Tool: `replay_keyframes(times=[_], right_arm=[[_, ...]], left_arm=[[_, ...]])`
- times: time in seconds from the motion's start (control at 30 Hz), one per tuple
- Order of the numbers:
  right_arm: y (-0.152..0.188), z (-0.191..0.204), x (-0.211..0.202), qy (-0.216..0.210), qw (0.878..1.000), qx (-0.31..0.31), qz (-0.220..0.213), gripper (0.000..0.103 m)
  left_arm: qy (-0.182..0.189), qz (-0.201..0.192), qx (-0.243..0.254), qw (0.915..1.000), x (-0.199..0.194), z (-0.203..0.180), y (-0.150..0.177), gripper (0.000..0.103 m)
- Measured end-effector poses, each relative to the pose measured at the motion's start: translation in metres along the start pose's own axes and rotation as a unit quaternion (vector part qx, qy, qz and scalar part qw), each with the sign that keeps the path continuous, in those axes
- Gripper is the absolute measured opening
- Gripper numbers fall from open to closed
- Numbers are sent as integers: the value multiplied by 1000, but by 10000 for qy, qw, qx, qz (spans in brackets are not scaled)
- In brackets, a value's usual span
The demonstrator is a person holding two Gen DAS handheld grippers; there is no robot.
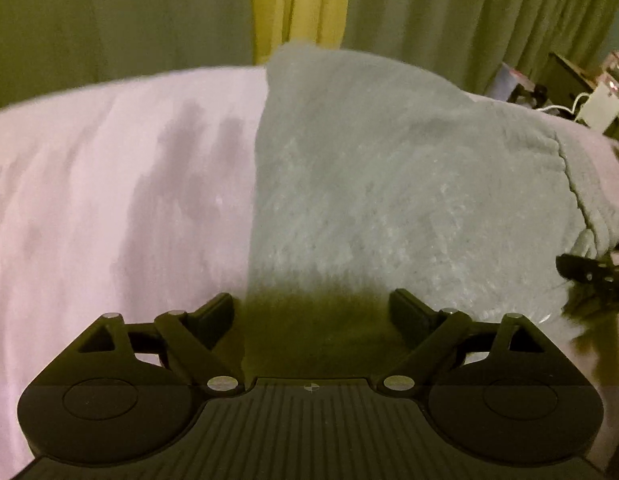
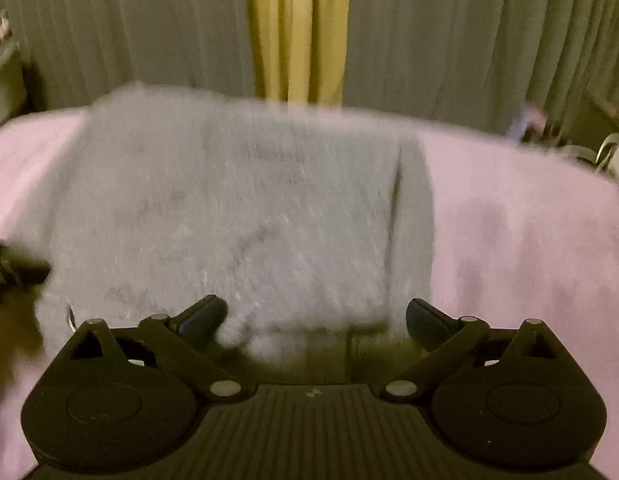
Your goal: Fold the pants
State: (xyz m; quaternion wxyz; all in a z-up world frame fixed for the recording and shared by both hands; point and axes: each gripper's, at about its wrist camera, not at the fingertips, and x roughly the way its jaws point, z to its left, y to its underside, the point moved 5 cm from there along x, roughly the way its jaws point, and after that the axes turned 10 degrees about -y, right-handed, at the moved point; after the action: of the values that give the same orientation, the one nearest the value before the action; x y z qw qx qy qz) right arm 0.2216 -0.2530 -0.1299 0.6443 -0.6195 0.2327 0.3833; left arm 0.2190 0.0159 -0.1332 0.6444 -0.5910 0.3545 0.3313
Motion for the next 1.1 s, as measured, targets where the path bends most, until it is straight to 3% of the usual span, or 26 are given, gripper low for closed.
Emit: replay_keyframes(times=[0.1, 0.27, 0.37, 0.4, 0.5, 0.53, 0.57, 0.63, 0.7, 0.8, 0.97, 1.1], right_arm=[[4, -5, -7, 59, 9997, 216, -94, 99], [1, 7, -22, 539, 9982, 147, -209, 99], [4, 5, -24, 511, 9986, 69, -111, 99], [7, 5, -24, 557, 9984, 55, -60, 99], [31, 9, -15, 1215, 9896, -160, 756, 99], [40, 13, -18, 1393, 9868, -217, 795, 99], [50, 21, -25, 1378, 9876, -243, 718, 99], [74, 39, -36, 882, 9937, -216, 663, 99], [105, 57, -42, 393, 9963, -18, 769, 99], [142, 72, -44, 72, 9954, 415, 855, 99], [144, 83, -50, 185, 9961, 316, 808, 99], [156, 79, -56, 178, 9955, 643, 679, 99]], left_arm=[[-313, -18, 87, 9995, -2, 10, 3, 97], [-362, -138, -41, 9992, -16, 19, 20, 98], [-492, 413, 210, 9977, -12, 20, 44, 97], [-630, 610, 383, 9954, -8, 22, 53, 96], [-808, 293, 633, 9943, -22, 17, 77, 95], [-790, 307, 589, 9947, -27, 16, 84, 97], [-733, 355, 441, 9957, -32, 16, 92, 97], [-456, 412, 125, 9980, -40, 13, 107, 98], [-529, 298, 122, 9981, -50, 5, 116, 98], [-786, 119, 337, 9963, -62, -14, 127, 101], [-1148, -60, 1278, 9851, -72, -46, 145, 101], [-1022, -176, 1083, 9887, -81, -39, 146, 101]])
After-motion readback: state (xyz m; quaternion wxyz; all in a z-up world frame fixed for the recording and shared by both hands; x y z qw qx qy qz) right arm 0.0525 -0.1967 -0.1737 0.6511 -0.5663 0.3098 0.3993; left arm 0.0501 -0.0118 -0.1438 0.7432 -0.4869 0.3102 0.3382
